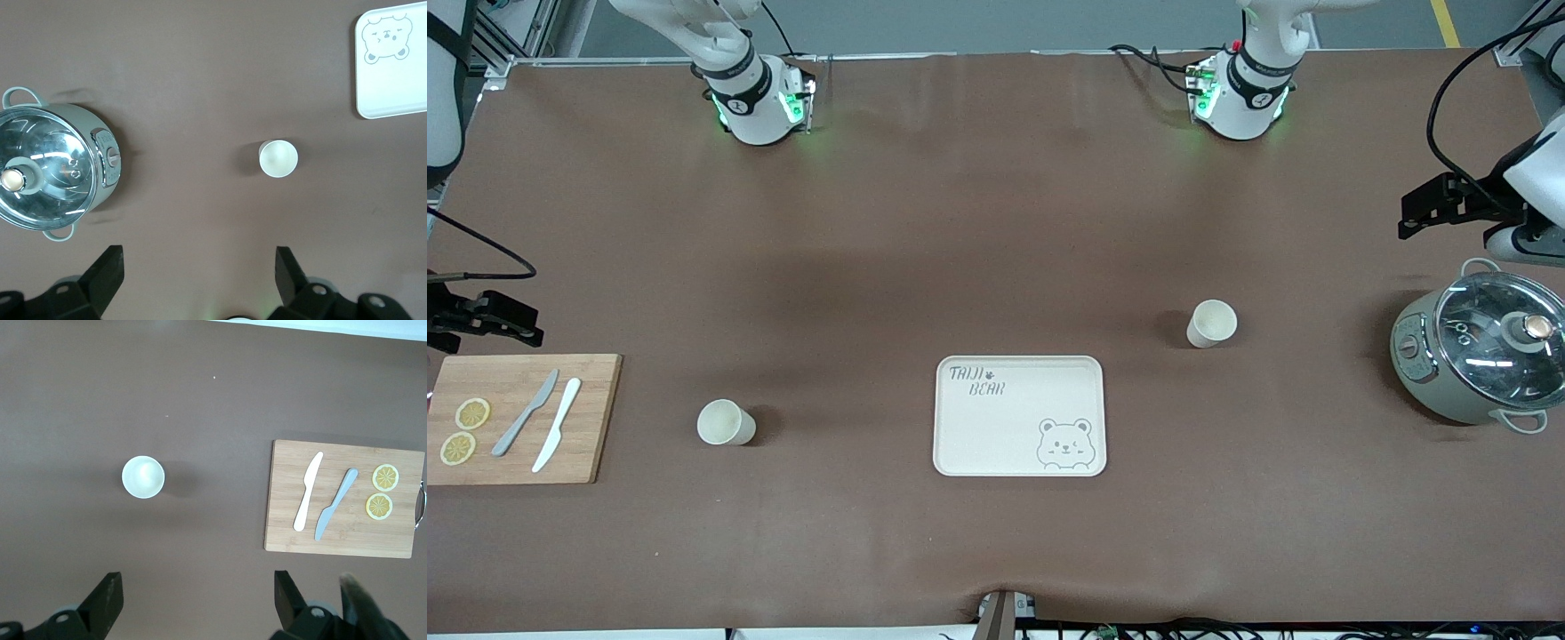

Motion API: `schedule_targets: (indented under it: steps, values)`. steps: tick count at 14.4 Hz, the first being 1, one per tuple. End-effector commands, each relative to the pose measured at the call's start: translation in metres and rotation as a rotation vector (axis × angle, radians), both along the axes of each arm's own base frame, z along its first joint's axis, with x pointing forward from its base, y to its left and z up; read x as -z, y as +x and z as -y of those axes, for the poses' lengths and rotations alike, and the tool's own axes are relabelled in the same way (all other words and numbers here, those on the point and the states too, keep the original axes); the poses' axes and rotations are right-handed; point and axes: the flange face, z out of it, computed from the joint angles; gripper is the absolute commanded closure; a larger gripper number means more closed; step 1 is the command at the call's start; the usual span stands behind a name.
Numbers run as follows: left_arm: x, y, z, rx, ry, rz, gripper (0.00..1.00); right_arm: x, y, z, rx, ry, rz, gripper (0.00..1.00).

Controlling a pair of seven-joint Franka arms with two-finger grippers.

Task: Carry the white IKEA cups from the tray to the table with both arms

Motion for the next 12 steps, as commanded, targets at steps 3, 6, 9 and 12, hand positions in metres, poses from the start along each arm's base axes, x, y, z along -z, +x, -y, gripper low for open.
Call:
schedule_targets:
  steps: [3,6,9,12]
  values:
    - [-0.005,0.0,-0.004,0.013,0.016,0.02,0.0,-0.002,0.0,-0.005,0.064,0.004,0.016,0.0]
    - [-0.003,0.002,-0.01,0.002,0.018,0.027,0.0,-0.002,0.002,-0.008,0.064,0.005,0.021,0.0]
    - [-0.004,0.004,-0.014,-0.003,0.017,0.043,0.0,-0.003,0.004,-0.017,0.124,0.011,0.043,0.0]
    - [-0.008,0.002,-0.009,-0.006,0.017,0.048,0.0,-0.003,0.004,-0.023,0.135,0.008,0.041,0.0]
